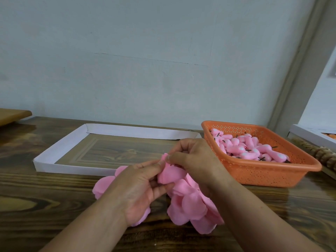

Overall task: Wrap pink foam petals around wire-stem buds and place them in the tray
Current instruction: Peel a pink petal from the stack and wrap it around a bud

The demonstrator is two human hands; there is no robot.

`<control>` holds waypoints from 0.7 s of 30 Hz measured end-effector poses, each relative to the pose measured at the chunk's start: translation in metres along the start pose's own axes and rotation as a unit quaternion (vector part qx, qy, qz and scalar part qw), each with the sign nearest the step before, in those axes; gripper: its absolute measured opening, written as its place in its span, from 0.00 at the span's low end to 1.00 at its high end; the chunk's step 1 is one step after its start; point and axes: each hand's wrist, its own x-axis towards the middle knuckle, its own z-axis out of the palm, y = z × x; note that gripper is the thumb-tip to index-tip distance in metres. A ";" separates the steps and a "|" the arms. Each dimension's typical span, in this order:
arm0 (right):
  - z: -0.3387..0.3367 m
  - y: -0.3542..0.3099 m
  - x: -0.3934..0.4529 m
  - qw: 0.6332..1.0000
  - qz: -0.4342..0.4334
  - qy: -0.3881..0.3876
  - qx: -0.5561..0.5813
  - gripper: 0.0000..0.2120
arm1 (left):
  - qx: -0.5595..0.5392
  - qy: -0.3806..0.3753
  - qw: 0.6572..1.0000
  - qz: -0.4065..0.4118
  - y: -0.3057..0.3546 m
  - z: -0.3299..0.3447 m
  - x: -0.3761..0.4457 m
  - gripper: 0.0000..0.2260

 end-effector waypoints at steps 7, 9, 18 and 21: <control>-0.004 -0.002 0.001 1.000 -0.009 -0.014 -0.011 0.13 | 0.046 0.038 0.997 0.046 -0.001 0.000 0.002 0.13; -0.003 -0.002 0.000 1.000 -0.016 -0.002 -0.019 0.14 | 0.047 0.056 0.996 0.060 -0.002 0.000 0.003 0.13; -0.005 -0.004 0.000 1.000 -0.017 0.018 -0.008 0.13 | 0.009 0.014 0.999 0.042 0.000 -0.001 0.001 0.18; -0.006 -0.006 -0.001 1.000 -0.016 0.007 -0.005 0.13 | -0.017 -0.004 1.000 0.020 0.003 0.000 -0.001 0.17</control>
